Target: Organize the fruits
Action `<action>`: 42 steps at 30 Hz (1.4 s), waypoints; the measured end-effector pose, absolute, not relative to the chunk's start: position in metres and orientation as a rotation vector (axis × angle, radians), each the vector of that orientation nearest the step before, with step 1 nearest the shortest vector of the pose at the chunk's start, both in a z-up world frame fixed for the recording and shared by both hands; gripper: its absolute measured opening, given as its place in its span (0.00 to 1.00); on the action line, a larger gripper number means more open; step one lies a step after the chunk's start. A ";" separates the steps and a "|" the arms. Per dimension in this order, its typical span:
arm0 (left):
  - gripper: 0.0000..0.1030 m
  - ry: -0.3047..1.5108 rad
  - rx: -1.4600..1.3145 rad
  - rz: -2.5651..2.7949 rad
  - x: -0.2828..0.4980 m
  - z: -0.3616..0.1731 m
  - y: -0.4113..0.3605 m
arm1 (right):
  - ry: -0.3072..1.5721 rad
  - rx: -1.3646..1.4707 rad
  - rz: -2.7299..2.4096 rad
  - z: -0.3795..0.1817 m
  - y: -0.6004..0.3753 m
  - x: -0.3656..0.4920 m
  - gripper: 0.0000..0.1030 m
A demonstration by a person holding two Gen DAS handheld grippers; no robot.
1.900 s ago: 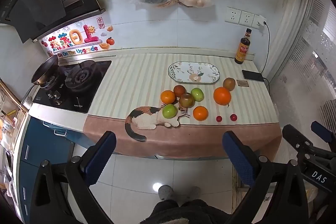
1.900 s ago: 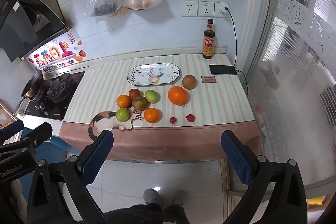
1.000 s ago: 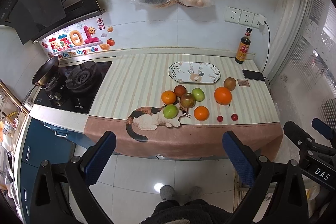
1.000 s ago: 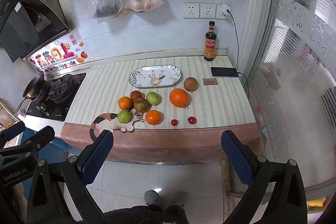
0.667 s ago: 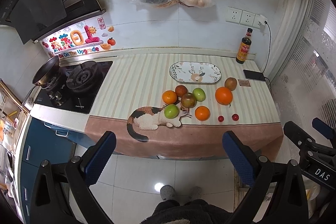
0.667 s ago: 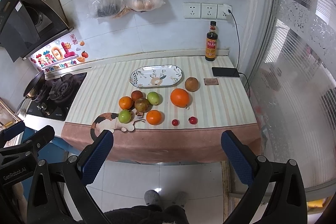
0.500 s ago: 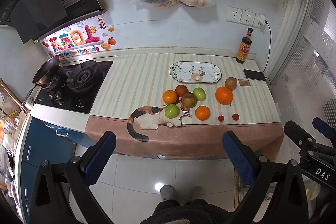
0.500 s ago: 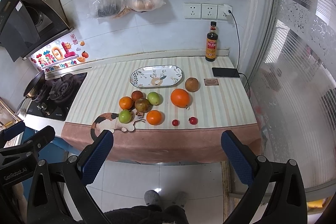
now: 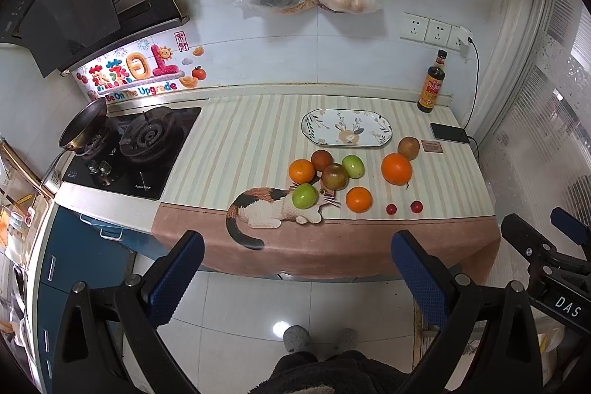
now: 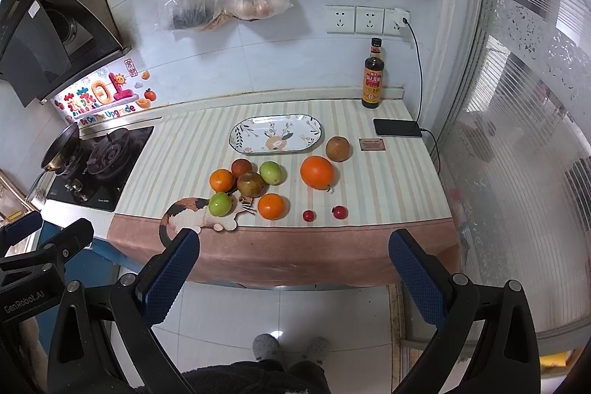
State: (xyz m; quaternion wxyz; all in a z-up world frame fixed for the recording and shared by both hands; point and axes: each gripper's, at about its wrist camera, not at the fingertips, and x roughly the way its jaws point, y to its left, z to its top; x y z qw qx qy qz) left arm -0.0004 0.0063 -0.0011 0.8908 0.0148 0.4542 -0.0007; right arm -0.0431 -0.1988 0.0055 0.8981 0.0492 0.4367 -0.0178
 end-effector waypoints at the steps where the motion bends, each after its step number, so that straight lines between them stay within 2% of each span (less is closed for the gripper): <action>1: 1.00 0.944 0.031 -0.001 0.000 -0.001 0.006 | 0.903 0.101 -0.038 0.005 -0.199 -0.043 1.00; 35: 1.00 0.954 0.019 0.011 0.002 0.001 0.014 | 0.905 0.100 -0.030 0.007 -0.188 -0.042 1.00; 42: 1.00 0.888 -0.005 0.075 0.026 -0.008 0.032 | 0.847 0.201 -0.010 -0.002 -0.189 -0.028 1.00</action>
